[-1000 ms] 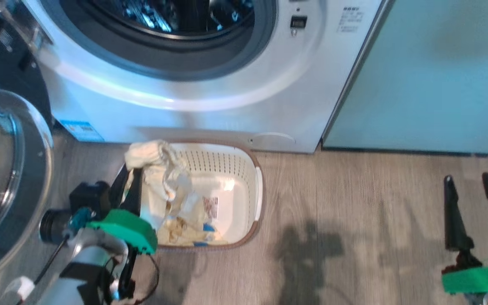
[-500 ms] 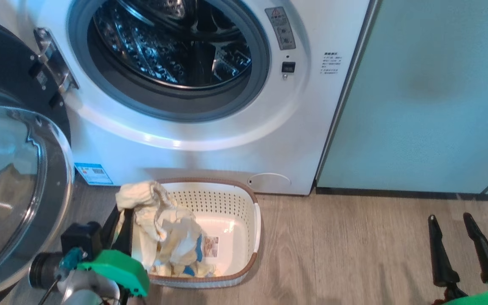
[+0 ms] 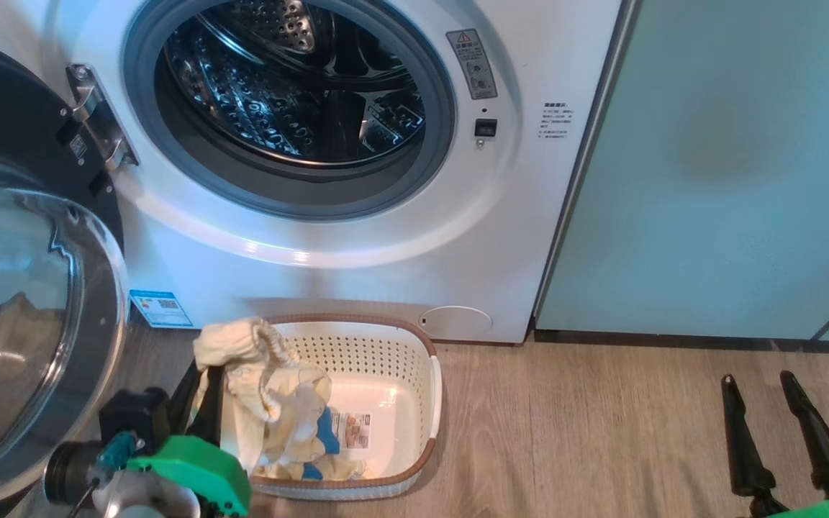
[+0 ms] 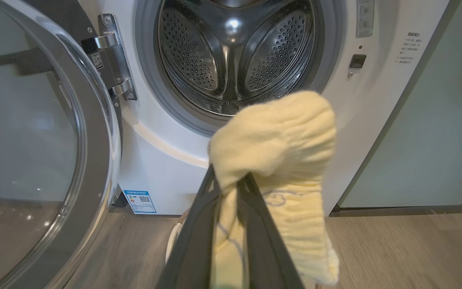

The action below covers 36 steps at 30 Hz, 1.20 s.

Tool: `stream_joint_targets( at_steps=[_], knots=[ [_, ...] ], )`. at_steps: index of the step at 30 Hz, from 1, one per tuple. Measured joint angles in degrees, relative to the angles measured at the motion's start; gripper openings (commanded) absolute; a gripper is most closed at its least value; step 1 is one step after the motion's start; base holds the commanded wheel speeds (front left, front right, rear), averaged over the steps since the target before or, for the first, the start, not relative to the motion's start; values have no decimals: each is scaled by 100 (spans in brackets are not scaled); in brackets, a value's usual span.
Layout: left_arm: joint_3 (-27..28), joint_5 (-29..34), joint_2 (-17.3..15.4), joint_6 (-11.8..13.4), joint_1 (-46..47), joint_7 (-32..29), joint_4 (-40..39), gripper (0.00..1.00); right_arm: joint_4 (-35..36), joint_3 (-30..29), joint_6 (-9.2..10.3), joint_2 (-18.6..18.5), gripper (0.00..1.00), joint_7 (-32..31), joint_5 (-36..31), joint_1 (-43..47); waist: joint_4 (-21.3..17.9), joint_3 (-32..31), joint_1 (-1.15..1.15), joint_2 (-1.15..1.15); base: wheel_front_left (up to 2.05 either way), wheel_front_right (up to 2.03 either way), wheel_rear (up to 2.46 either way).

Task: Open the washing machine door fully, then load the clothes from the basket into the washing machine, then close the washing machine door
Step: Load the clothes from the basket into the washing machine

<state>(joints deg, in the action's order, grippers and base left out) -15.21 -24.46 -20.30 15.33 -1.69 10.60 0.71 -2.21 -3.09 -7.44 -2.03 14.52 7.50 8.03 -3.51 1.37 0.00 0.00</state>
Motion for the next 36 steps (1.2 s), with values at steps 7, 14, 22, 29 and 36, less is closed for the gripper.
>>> stream_joint_targets(
  at_steps=[7, 14, 22, 29, 36],
  knots=[
    [-1, -41, -15, 0, -75, 0, -2, 0, 0, 8, 0, 0, 100, -15, 0, 0, -24, 5, 0, 0, 0, 0, 0],
    [-1, -54, -26, 2, -74, 0, -3, 0, 0, 19, 0, 0, 100, -15, 7, 1, -19, 18, 1, 0, 0, 0, 0],
    [-9, -81, -27, 3, -64, 0, 0, 0, 0, 42, 0, 0, 100, -15, 7, 0, -25, 70, 1, 0, 0, 0, 0],
    [-21, -83, -29, -4, 1, 0, 54, 0, 0, 90, 0, 0, 100, -15, 9, -2, -71, 188, 1, 0, 0, 0, 0],
    [-27, -234, -8, -124, 538, 8, 265, 0, 25, 100, 0, 0, 100, -15, 59, -25, -133, 515, 1, 0, 0, 0, 0]
  ],
)
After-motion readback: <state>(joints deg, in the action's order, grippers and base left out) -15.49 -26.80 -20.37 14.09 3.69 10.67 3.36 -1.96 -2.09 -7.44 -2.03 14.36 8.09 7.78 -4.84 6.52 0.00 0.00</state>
